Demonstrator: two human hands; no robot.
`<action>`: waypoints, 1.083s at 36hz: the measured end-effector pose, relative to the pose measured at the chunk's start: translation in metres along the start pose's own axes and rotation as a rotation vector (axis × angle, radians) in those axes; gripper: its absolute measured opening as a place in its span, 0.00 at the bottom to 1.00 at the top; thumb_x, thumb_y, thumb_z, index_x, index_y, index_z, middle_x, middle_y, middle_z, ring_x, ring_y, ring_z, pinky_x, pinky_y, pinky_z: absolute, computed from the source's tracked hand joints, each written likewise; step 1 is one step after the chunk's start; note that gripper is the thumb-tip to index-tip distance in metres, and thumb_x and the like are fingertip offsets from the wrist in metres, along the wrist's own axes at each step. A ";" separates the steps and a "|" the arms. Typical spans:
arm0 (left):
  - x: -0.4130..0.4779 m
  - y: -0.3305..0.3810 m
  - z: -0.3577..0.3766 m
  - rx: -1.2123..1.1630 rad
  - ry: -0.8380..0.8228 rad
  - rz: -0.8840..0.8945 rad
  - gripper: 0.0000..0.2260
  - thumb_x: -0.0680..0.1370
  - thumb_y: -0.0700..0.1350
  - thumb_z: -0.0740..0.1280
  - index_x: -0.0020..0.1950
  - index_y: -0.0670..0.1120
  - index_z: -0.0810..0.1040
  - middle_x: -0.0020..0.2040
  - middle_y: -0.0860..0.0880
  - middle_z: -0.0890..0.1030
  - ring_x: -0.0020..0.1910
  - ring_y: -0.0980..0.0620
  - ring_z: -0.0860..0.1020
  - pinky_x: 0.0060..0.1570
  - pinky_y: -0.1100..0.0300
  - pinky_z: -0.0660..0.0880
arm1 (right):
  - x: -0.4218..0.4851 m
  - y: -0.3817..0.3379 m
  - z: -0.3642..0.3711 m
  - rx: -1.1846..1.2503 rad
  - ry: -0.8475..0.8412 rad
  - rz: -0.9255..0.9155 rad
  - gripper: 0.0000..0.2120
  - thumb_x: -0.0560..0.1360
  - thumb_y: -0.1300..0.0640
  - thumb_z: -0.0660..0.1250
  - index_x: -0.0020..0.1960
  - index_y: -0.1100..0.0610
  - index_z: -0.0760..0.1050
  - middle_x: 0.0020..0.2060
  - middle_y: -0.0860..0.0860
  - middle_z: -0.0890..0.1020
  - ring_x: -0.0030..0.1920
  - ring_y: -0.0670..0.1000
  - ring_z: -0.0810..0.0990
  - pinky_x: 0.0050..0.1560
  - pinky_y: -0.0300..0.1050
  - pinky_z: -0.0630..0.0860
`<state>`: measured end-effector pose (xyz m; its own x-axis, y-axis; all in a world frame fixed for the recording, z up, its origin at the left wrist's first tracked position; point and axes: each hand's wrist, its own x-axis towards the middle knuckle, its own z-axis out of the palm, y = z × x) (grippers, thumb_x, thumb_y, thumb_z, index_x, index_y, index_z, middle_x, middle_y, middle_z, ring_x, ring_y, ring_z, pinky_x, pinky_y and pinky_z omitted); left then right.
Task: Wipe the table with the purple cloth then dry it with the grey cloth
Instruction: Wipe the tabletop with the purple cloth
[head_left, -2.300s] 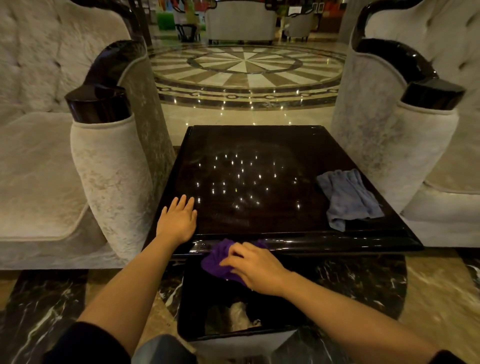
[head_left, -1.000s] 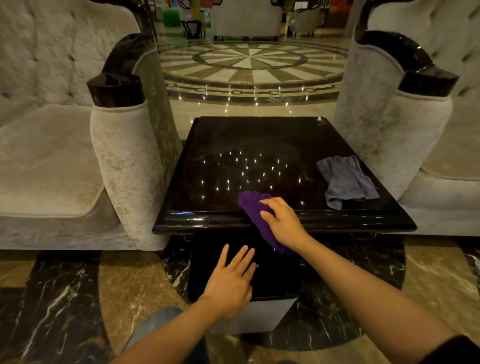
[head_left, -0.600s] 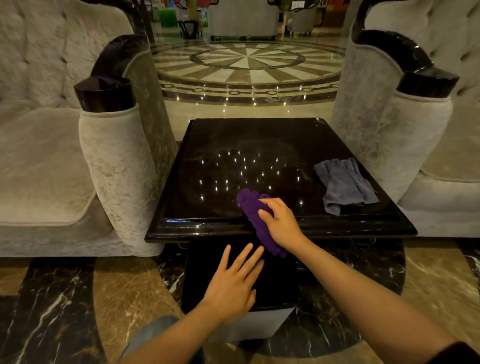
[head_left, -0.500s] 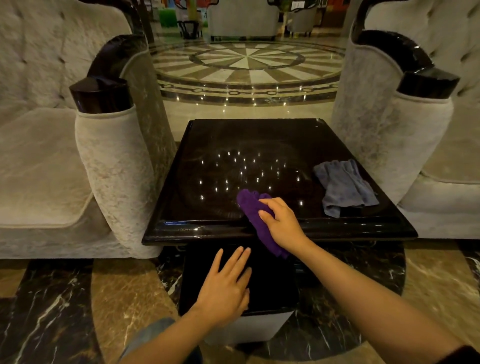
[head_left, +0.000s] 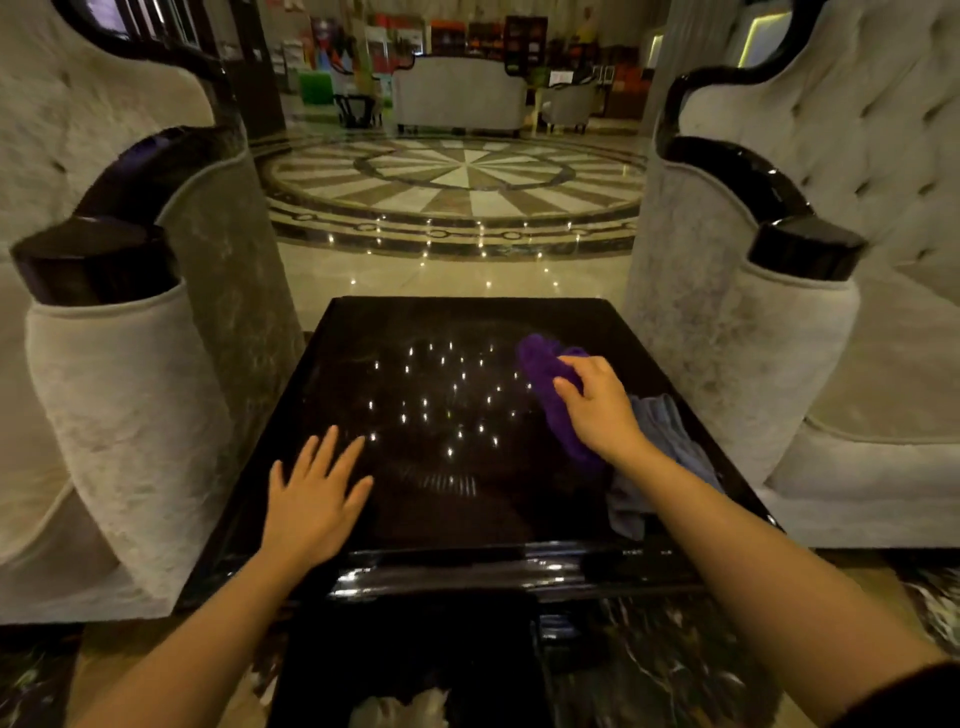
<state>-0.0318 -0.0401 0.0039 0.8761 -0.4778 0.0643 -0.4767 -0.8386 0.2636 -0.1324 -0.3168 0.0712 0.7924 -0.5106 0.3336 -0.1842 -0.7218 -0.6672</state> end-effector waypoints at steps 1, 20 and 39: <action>0.006 -0.002 0.000 -0.006 -0.022 -0.034 0.25 0.79 0.57 0.52 0.75 0.56 0.51 0.78 0.50 0.48 0.77 0.49 0.47 0.74 0.43 0.47 | 0.013 0.007 -0.005 -0.043 0.007 0.022 0.17 0.77 0.60 0.61 0.64 0.61 0.70 0.61 0.61 0.72 0.60 0.58 0.73 0.58 0.41 0.64; 0.033 -0.007 0.005 0.012 -0.096 -0.208 0.25 0.79 0.59 0.48 0.75 0.58 0.46 0.78 0.56 0.47 0.76 0.56 0.46 0.75 0.53 0.48 | 0.143 0.123 0.016 -0.463 -0.109 0.338 0.17 0.79 0.57 0.55 0.66 0.63 0.65 0.67 0.65 0.64 0.63 0.66 0.66 0.62 0.58 0.67; 0.027 -0.006 0.005 0.063 -0.089 -0.143 0.24 0.80 0.56 0.50 0.75 0.55 0.49 0.78 0.50 0.53 0.77 0.51 0.49 0.75 0.50 0.51 | 0.058 0.089 -0.021 -0.575 -0.189 0.248 0.28 0.76 0.43 0.57 0.72 0.50 0.54 0.73 0.60 0.56 0.69 0.64 0.59 0.66 0.60 0.63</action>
<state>-0.0054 -0.0490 -0.0008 0.9269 -0.3710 -0.0561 -0.3533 -0.9133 0.2026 -0.1152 -0.4201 0.0454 0.7657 -0.6406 0.0578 -0.6145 -0.7551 -0.2286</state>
